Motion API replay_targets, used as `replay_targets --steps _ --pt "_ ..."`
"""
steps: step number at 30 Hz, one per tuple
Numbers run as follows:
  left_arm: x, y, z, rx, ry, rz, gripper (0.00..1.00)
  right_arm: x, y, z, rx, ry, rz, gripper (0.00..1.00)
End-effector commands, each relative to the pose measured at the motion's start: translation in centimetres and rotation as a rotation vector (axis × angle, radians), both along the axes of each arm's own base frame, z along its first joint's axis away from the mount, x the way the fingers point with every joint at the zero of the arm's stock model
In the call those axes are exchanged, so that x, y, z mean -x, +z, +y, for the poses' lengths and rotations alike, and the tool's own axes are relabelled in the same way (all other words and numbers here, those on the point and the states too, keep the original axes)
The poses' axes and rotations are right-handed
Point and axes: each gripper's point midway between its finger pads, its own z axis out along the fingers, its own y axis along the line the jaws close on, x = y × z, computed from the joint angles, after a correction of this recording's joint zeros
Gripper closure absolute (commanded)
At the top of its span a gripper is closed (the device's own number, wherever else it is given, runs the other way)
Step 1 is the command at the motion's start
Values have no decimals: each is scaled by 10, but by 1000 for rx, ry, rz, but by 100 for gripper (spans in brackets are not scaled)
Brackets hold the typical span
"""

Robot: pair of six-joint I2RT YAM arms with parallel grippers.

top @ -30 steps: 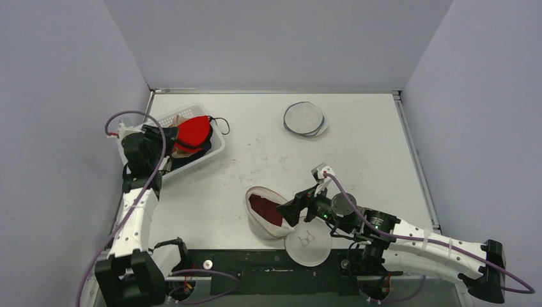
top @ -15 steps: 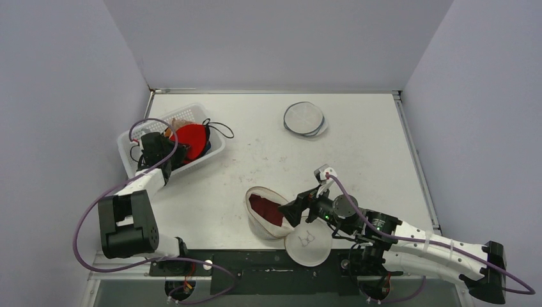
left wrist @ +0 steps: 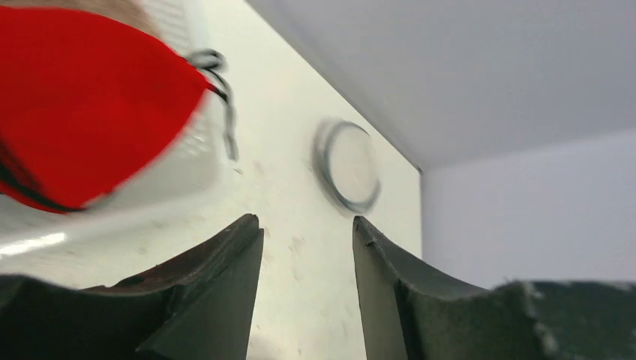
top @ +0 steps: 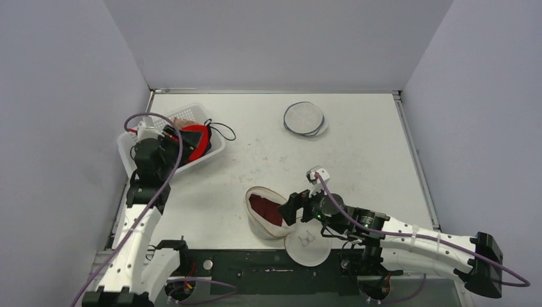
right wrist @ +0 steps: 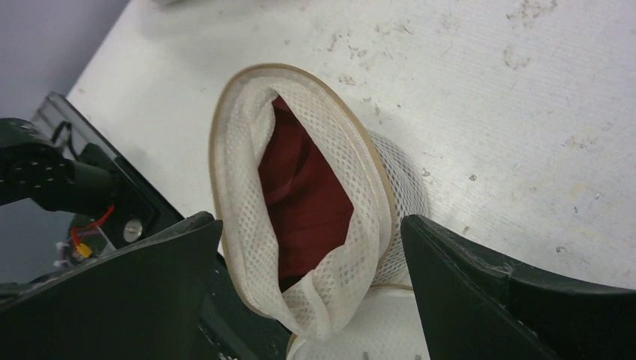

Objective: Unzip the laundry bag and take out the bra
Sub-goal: Pick up the bra from the laundry bag.

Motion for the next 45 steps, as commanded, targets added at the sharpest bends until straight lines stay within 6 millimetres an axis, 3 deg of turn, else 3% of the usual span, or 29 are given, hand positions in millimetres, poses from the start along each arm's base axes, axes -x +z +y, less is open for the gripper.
replay_targets --steps 1,7,11,15,19,24,28,31,35,37,40,42,45 --pt "58 12 -61 -95 -199 -33 54 -9 -4 10 23 -39 9 8" --pt "127 -61 -145 -90 -481 73 48 -19 -39 6 164 -116 38 13" --pt "151 -85 -185 -159 -598 88 43 -19 -64 -4 254 -156 57 19" --pt "162 -102 -209 -243 -666 111 41 -15 -77 -13 288 -191 74 34" --pt "166 -119 -211 -293 -664 134 43 -10 -85 -28 323 -246 74 52" --pt "171 -144 -190 -334 -619 180 54 -7 -99 -52 380 -325 95 67" --pt "177 -160 -178 -335 -601 197 66 -4 -104 -65 396 -362 111 71" --pt "180 -168 -176 -327 -605 202 72 -2 -99 -64 387 -363 115 69" --pt "180 -165 -182 -299 -626 183 73 0 -65 -52 313 -347 76 40" --pt "180 -161 -184 -281 -627 174 68 1 -38 -44 247 -332 48 34" --pt "181 -153 -186 -246 -631 159 56 8 -6 -26 156 -265 20 32" --pt "183 -148 -189 -220 -641 147 53 19 13 -1 76 -151 15 36" --pt "186 -145 -193 -179 -657 136 51 29 21 28 67 -35 8 44"
